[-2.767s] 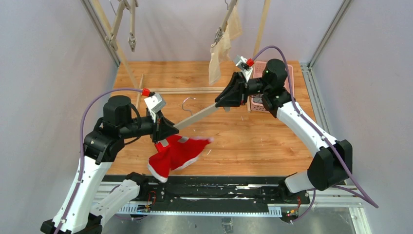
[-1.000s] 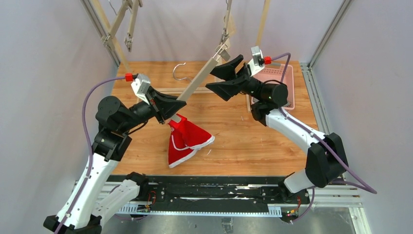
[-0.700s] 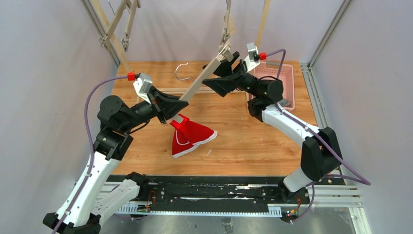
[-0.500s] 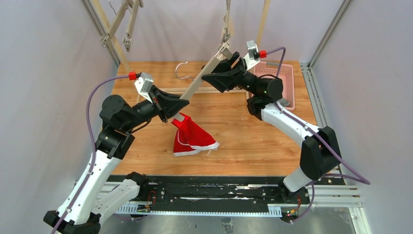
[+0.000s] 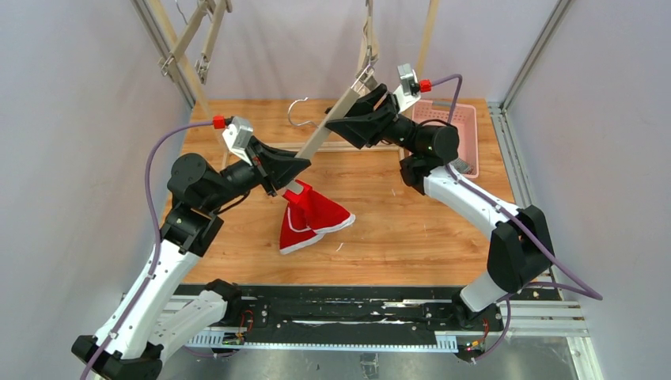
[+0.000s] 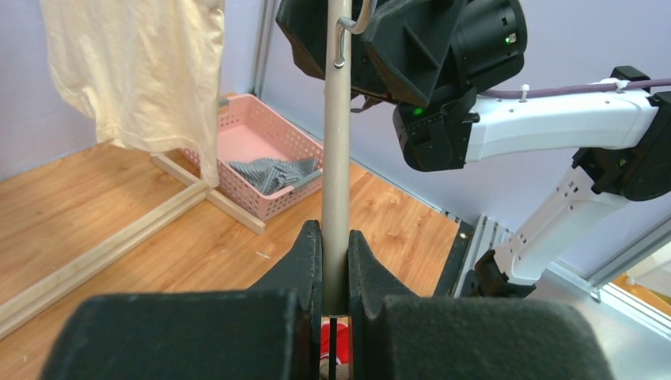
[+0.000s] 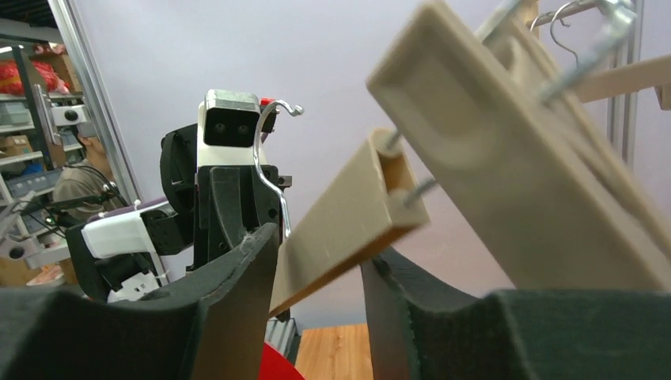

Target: Remove the underwear clipped to the hanger

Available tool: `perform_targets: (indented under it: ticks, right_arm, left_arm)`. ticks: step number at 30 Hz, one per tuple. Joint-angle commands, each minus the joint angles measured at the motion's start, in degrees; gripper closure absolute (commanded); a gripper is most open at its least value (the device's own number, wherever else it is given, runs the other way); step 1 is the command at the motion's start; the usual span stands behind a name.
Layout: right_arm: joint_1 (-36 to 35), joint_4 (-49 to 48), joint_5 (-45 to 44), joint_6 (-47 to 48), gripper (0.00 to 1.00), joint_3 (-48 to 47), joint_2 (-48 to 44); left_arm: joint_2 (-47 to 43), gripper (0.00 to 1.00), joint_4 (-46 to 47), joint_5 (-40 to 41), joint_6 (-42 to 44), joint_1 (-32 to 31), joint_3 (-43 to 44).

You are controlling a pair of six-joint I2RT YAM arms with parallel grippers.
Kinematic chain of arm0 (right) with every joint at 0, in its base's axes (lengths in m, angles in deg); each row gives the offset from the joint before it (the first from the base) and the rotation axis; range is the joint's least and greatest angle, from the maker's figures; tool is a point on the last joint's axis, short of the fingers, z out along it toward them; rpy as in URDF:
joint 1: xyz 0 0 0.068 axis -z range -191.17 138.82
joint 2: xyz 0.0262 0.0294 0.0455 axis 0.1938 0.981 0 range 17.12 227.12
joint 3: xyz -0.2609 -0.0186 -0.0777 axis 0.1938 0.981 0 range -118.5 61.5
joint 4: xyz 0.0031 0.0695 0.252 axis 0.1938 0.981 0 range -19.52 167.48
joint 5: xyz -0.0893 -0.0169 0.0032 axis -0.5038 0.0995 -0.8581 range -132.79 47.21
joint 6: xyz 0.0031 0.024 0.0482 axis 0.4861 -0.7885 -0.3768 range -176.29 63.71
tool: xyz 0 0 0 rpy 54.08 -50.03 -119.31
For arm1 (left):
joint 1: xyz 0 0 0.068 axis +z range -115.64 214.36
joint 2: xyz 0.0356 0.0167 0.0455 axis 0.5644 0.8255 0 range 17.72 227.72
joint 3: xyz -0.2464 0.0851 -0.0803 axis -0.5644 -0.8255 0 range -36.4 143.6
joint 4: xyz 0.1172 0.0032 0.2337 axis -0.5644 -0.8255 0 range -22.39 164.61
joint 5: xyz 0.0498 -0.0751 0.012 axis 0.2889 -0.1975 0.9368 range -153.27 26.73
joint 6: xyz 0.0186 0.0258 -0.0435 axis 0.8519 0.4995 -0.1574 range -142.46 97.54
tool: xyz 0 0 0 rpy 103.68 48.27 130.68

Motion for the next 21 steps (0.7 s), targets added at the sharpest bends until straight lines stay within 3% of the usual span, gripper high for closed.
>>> perform_targets:
  ticks: [1,3,7,10,11,14,18,21]
  right_arm:
    - [-1.6,-2.9,0.8,-0.2,0.52,-2.0,-0.5]
    - [-1.7,-3.7,1.1,-0.8,0.62,-2.3,-0.3]
    - [-1.7,-2.2,1.4,-0.6,0.98,-2.6,-0.4]
    - [-1.8,-1.0,0.9,0.3,0.99,-2.1,-1.1]
    - [-1.9,-0.2,0.6,1.1,0.99,-1.7,-1.8]
    - [-2.0,2.8,0.8,3.3,0.99,-0.8,-3.8]
    - [-2.0,3.6,1.2,3.7,0.99,-0.3,-5.8]
    - [-2.0,3.8,1.6,3.8,0.99,0.0,-7.2]
  left_arm:
    - [0.8,1.00,2.3,0.0,-0.4,-1.4,-1.1]
    - [0.8,1.00,2.4,0.2,-0.3,-1.4,-1.2]
    - [0.8,1.00,2.4,0.2,-0.3,-1.5,-1.3]
    - [1.0,1.00,2.4,0.4,-0.6,-1.5,-1.7]
    - [1.0,0.96,2.4,0.5,-0.7,-1.5,-1.9]
    - [0.4,0.71,2.5,0.6,-0.2,-1.5,-2.9]
    - [-0.8,0.53,0.8,2.6,1.2,-1.5,-4.3]
    - [-2.0,0.47,-2.5,5.4,3.4,-1.5,-4.4]
